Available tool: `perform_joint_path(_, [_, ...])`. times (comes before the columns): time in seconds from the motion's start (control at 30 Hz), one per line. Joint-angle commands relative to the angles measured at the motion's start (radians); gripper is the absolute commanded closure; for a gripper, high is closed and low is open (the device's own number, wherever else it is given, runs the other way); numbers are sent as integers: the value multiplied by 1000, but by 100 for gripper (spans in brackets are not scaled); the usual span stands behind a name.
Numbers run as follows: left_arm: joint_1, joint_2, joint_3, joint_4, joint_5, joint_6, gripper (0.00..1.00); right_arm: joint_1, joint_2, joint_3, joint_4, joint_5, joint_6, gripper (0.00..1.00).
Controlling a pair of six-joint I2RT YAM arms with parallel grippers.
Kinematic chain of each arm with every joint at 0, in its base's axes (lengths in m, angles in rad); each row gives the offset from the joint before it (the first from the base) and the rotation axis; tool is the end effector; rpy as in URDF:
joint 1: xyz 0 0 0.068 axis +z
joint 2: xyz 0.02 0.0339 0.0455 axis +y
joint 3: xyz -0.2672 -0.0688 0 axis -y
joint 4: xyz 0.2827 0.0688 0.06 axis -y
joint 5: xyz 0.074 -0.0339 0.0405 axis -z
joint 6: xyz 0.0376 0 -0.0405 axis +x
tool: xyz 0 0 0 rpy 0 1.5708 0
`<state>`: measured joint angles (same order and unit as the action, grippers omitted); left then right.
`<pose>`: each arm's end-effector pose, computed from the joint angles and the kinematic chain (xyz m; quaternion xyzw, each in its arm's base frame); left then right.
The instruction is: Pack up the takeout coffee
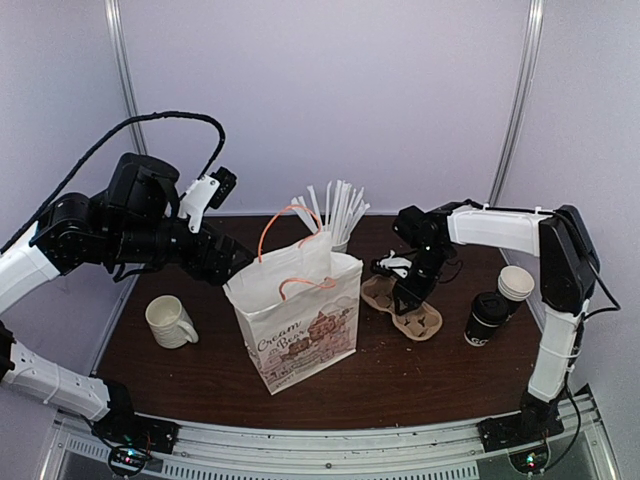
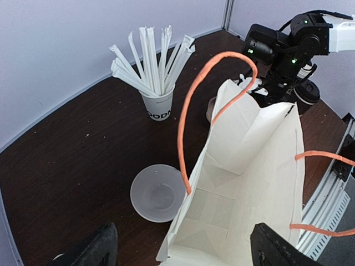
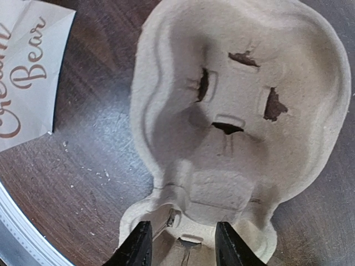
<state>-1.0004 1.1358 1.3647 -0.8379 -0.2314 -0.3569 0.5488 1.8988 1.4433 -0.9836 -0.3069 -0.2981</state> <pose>0.1476 -0.2140 0.4151 0.2278 0.8523 -0.2088 0.4219 0.3360 0.2188 0.1871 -0.4144 0.8949 0.1594 0.0454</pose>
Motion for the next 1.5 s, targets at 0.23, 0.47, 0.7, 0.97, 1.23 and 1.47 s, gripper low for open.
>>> perform_joint_path(0.23, [2,-4,-2,24,-14,-2,13,11,35,80,-10,90,26,60])
perform_joint_path(0.47, [2,-7,-7,25,-10,-1,13,15,88,118,-36,105,29,62])
perform_joint_path(0.7, [2,-30,-19,21,-27,-4,13,28,98,112,-44,131,29,60])
perform_joint_path(0.97, [2,-26,-20,22,-20,-4,13,43,115,117,-53,149,29,55])
perform_joint_path(1.23, [1,-24,-22,22,-19,-4,13,43,120,123,-52,140,30,59])
perform_joint_path(1.47, [3,-23,-7,17,-20,1,13,43,77,120,-58,155,27,65])
